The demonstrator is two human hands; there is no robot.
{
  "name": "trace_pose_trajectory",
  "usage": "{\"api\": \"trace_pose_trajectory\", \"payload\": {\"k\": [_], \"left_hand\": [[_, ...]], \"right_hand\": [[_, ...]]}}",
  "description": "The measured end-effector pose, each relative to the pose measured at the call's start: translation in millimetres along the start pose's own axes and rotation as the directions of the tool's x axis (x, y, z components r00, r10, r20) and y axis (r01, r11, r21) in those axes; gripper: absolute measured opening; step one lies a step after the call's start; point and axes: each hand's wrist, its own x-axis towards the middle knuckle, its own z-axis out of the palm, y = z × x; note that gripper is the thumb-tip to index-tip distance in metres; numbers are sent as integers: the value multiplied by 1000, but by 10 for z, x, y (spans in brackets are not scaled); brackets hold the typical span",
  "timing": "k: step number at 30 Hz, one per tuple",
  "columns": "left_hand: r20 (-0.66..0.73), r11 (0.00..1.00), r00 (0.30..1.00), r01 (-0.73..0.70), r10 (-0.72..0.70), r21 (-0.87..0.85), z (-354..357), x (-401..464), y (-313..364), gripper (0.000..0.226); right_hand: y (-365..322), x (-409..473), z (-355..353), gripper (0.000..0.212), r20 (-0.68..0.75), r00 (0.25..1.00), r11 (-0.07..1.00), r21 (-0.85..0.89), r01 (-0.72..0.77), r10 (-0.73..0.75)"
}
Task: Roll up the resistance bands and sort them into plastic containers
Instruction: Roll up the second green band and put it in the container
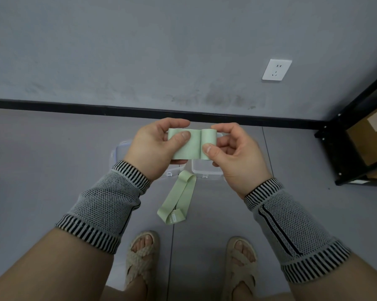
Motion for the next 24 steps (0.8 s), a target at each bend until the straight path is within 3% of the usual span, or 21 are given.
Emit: {"api": "trace_pose_trajectory", "payload": {"k": [5, 14, 18, 22, 24], "left_hand": [[10, 1000, 1000, 14, -14, -3, -28, 0, 5, 14], [-16, 996, 999, -30, 32, 87, 89, 4, -33, 13], [-40, 995, 999, 1, 3, 99, 141, 32, -59, 27], [-65, 994, 997, 45, -39, 95, 146, 56, -93, 31], [-72, 996, 995, 69, -65, 49, 115, 63, -90, 26]], "right_hand": [[-12, -5, -67, 27, 53, 998, 994, 105, -31, 25], [40, -3, 47, 32, -76, 997, 984, -175, 18, -32], [80, 0, 76, 35, -98, 993, 973, -226, 45, -69], [114, 1, 95, 41, -55, 992, 966, -242, 93, -110], [116, -9, 60, 55, 18, 994, 961, -252, 113, -112]]}}
